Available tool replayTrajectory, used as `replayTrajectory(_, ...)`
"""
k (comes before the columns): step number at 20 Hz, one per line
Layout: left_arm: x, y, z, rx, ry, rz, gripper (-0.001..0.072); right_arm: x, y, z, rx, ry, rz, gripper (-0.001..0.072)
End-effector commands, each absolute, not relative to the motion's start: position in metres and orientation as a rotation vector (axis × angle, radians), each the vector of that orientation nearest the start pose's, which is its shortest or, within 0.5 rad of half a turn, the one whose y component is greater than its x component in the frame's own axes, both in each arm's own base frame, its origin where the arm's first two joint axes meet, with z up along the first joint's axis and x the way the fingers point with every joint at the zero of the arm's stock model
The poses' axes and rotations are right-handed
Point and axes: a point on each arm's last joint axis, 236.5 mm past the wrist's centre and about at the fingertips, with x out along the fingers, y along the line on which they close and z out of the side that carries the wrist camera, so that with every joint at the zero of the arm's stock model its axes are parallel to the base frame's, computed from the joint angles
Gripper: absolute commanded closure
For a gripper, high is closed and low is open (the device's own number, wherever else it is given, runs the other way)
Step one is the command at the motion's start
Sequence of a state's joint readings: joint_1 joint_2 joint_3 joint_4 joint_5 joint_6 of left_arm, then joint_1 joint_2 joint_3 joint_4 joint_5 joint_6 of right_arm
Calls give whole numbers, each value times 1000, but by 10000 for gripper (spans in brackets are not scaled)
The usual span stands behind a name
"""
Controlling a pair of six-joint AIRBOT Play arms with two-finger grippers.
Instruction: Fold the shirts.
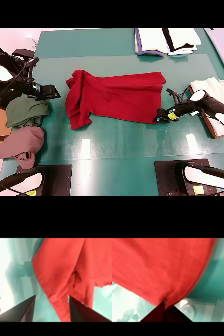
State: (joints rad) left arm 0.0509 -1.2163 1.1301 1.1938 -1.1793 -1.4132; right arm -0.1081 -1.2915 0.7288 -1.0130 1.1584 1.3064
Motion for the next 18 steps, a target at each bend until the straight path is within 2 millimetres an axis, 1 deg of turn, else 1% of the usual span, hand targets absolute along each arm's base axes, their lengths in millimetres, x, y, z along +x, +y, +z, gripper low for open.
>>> replayTrajectory(1, 353, -58, 6, -238, 1301, -247, 218, 273, 90, -86, 450, 1539, 331, 691)
replayTrajectory(2, 345, -62, -6, -263, 1331, -253, 217, 276, 90, -81, 444, 1516, 330, 691)
replayTrajectory(3, 341, -65, -17, -288, 1339, -249, 217, 278, 88, -76, 444, 1494, 327, 691)
replayTrajectory(5, 340, -75, -33, -367, 1318, -246, 217, 280, 88, -70, 438, 1472, 328, 691)
replayTrajectory(7, 343, -86, -42, -437, 1277, -266, 217, 281, 88, -67, 437, 1463, 330, 691)
replayTrajectory(8, 345, -89, -46, -459, 1259, -264, 218, 281, 88, -67, 437, 1462, 330, 691)
replayTrajectory(10, 341, -95, -57, -496, 1274, -260, 218, 281, 88, -67, 437, 1462, 331, 691)
replayTrajectory(13, 336, -108, -70, -478, 1313, -298, 219, 280, 89, -67, 438, 1466, 333, 691)
replayTrajectory(15, 343, -108, -71, -469, 1287, -287, 221, 279, 89, -67, 439, 1468, 334, 691)
replayTrajectory(16, 345, -107, -69, -466, 1280, -285, 274, 279, 89, -67, 438, 1471, 337, 691)
replayTrajectory(18, 351, -105, -60, -459, 1271, -296, 656, 281, 88, -62, 422, 1469, 342, 691)
